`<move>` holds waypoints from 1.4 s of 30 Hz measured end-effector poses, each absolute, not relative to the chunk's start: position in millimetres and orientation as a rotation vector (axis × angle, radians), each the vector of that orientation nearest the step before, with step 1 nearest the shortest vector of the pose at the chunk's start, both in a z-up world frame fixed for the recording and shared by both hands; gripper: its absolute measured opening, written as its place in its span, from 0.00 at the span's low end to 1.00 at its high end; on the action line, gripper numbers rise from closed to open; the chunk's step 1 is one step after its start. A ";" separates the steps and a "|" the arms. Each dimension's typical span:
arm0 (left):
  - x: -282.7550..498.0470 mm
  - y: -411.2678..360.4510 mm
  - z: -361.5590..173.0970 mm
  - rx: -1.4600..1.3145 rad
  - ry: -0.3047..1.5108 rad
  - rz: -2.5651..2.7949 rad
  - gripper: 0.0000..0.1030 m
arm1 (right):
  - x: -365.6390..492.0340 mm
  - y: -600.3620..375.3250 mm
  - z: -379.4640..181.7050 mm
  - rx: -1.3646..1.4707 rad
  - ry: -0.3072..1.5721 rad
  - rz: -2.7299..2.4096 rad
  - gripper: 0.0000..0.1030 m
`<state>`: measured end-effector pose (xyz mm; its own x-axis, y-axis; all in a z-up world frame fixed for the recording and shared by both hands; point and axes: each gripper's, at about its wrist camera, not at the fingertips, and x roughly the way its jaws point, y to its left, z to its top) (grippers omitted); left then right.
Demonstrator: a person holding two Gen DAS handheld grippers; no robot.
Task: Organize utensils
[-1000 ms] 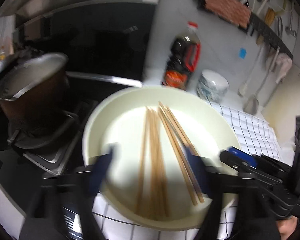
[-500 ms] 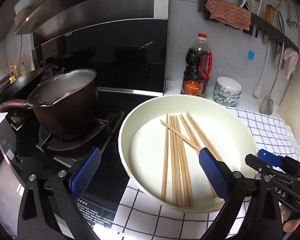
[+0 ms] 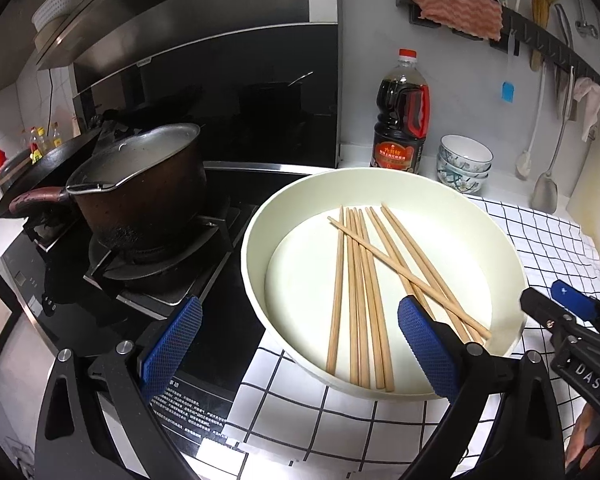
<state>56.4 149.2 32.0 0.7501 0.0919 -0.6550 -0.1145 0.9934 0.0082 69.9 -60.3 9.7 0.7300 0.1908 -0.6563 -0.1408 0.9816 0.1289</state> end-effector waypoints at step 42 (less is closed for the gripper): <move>53.3 131.9 4.0 -0.057 0.781 0.110 0.94 | 46.1 -75.1 -9.9 0.058 0.727 0.053 0.65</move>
<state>53.3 131.9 4.0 0.7047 0.0775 -0.7053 -0.1195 0.9928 -0.0103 46.1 -75.1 -9.9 0.7459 0.0685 -0.6626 -0.0281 0.9970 0.0715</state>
